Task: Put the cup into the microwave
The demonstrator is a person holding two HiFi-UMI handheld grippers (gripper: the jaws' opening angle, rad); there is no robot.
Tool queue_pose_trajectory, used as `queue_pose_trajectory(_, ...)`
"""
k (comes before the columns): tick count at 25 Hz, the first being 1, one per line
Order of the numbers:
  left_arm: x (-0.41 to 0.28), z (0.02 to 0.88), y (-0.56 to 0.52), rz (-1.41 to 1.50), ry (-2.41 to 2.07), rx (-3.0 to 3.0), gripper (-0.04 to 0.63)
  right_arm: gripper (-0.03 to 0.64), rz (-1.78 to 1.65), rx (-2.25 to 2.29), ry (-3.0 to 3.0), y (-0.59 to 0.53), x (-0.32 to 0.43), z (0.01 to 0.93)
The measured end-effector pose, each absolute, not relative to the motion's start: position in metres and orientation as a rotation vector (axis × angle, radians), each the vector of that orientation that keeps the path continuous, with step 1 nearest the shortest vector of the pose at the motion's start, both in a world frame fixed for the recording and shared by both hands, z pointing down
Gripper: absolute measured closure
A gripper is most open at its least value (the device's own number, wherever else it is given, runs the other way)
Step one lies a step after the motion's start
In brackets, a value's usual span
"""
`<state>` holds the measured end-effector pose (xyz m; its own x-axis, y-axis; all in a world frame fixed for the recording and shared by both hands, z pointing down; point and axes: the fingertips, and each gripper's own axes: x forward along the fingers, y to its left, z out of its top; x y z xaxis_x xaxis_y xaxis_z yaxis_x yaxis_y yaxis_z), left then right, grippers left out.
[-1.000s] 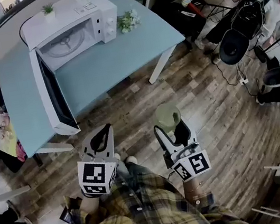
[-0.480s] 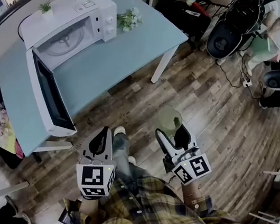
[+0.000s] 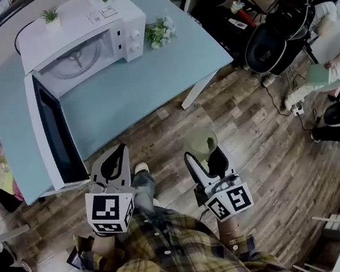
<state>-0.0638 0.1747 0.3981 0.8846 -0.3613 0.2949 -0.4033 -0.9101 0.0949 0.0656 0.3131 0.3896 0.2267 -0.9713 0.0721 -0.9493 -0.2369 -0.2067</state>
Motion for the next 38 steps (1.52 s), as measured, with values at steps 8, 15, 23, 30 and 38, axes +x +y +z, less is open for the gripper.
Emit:
queue_pose_trajectory(8,-0.029,0.391,0.119,0.406,-0.593,2.902,0.606,0.290,-0.277,-2.352,1.888,0.247,0.099,0.387)
queue_pose_trajectory(15,-0.019,0.398,0.084,0.374,-0.609,2.866,0.606,0.289,-0.300,-2.343,1.961,0.196,0.110,0.388)
queue_pose_trajectory(23,-0.031,0.402,0.055,0.331,-0.650,2.814,0.606,0.290,-0.317,-2.326,2.049,0.156,0.096,0.390)
queue_pose_trajectory(30,-0.041,0.403,0.044,0.305,-0.695,2.767,0.606,0.290,-0.344,-2.273,2.141,0.132,0.080,0.390)
queue_pose_trajectory(38,-0.047,0.405,0.026,0.285,-0.834,2.717,0.606,0.290,-0.341,-2.152,2.281,0.096,0.080,0.391)
